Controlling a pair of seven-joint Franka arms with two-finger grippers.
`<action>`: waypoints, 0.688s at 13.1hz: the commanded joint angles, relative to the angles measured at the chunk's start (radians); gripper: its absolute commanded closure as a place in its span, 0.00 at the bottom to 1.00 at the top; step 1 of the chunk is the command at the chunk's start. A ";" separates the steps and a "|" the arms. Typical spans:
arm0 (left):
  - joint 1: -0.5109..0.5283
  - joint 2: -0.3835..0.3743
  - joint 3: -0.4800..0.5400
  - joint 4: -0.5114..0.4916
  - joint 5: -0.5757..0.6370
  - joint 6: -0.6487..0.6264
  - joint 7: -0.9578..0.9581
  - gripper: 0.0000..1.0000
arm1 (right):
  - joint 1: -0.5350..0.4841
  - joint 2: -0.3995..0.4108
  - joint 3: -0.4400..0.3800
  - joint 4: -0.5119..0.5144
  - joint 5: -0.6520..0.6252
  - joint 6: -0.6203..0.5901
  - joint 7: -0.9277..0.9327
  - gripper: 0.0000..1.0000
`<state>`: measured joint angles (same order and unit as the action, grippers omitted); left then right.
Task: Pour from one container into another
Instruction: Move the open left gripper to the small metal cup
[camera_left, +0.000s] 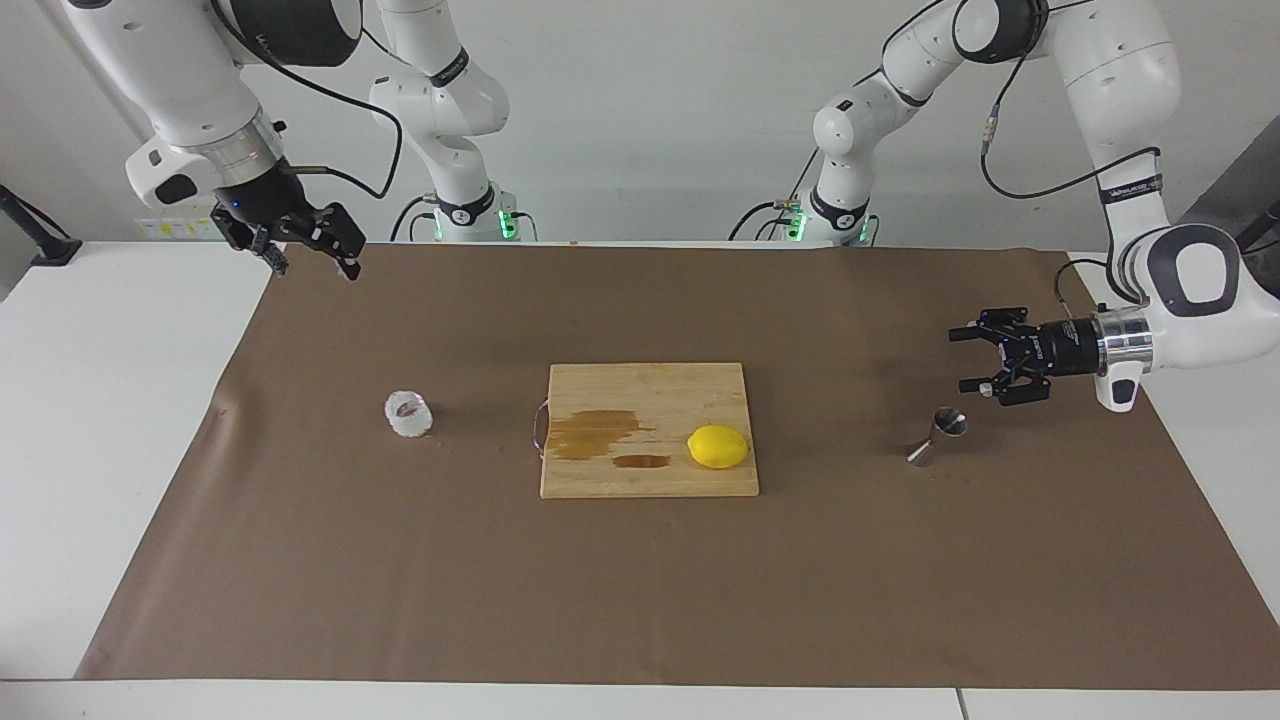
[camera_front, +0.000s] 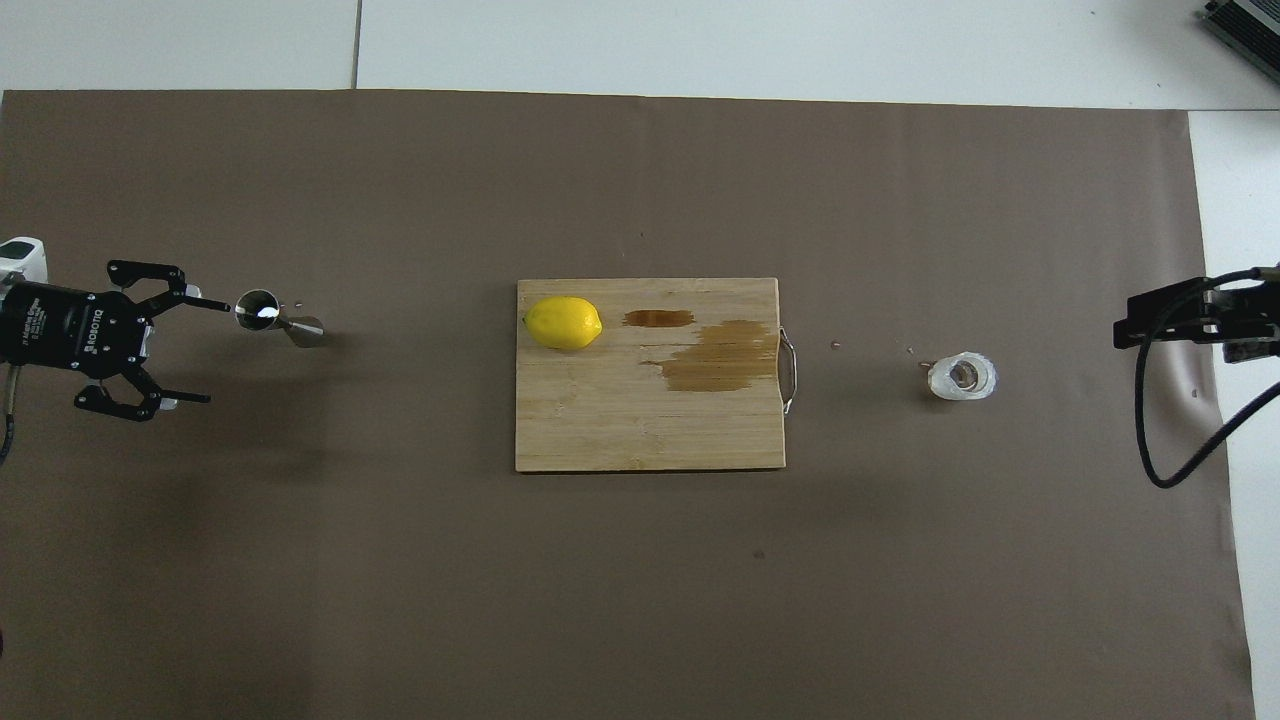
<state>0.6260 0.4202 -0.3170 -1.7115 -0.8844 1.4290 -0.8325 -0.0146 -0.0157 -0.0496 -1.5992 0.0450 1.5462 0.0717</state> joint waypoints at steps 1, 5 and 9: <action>0.015 0.043 -0.020 0.030 -0.044 0.004 -0.023 0.00 | -0.002 -0.021 0.004 -0.022 -0.008 -0.006 0.014 0.00; 0.017 0.158 -0.019 0.118 -0.096 0.004 -0.027 0.00 | -0.002 -0.021 0.004 -0.022 -0.008 -0.006 0.014 0.00; 0.023 0.192 -0.013 0.107 -0.136 0.042 -0.033 0.00 | -0.002 -0.021 0.004 -0.022 -0.008 -0.006 0.014 0.00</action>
<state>0.6364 0.5876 -0.3190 -1.6198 -0.9874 1.4564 -0.8362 -0.0146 -0.0157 -0.0497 -1.5993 0.0449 1.5462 0.0717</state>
